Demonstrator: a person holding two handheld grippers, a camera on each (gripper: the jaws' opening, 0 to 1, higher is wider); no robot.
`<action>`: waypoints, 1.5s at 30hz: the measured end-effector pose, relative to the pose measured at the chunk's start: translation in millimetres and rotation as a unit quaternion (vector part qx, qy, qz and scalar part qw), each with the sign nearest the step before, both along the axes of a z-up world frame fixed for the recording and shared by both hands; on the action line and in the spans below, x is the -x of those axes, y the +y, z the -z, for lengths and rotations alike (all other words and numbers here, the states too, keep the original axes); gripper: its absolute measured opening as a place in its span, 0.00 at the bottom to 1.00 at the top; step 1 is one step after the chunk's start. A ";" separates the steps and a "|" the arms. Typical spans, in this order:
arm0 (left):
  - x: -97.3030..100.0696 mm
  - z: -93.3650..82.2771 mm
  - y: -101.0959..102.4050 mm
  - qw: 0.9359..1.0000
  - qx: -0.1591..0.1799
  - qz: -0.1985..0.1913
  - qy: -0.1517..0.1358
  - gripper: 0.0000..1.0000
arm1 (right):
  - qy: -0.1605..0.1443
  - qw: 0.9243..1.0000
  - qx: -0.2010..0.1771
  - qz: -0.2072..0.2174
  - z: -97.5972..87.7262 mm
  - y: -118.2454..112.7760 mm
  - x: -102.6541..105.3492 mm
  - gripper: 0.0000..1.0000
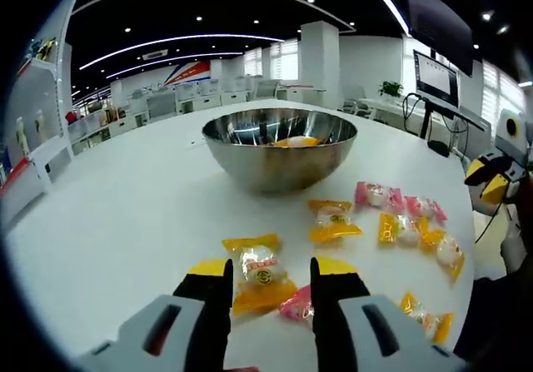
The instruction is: Pick up the marshmallows scattered on the table and place them into the bowl on the table
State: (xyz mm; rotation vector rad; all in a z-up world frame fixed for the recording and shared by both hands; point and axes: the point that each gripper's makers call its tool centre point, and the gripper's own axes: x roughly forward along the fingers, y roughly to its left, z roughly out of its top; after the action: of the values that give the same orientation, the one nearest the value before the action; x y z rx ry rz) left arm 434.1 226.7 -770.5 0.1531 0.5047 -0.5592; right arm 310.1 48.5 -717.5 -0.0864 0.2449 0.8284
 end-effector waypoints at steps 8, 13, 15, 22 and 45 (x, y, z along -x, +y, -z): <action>-4.4 5.3 -2.0 1.000 -0.011 -0.012 -0.004 0.38 | -0.001 1.000 -0.003 0.003 -0.5 -3.0 0.5 0.18; -9.0 12.9 -5.0 1.000 -0.013 -0.020 -0.001 0.38 | -0.001 1.000 -0.004 0.002 0.4 -3.6 1.2 0.18; -11.8 15.0 -6.0 1.000 -0.015 -0.024 -0.004 0.37 | 0.000 1.000 -0.004 0.004 1.0 -4.9 1.1 0.18; -14.7 18.1 -7.3 0.999 -0.031 -0.025 -0.019 0.33 | 0.002 1.000 -0.005 0.007 2.1 -7.6 0.0 0.18; -14.2 9.2 -6.3 0.999 -0.028 -0.012 -0.036 0.24 | 0.004 1.000 -0.004 0.002 3.6 -4.7 -2.9 0.18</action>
State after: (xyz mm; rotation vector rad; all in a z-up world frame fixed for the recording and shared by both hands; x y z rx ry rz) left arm 448.3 220.4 -779.7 0.2190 0.4515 -0.5140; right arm 313.0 43.8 -721.0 -0.0760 0.2489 0.8255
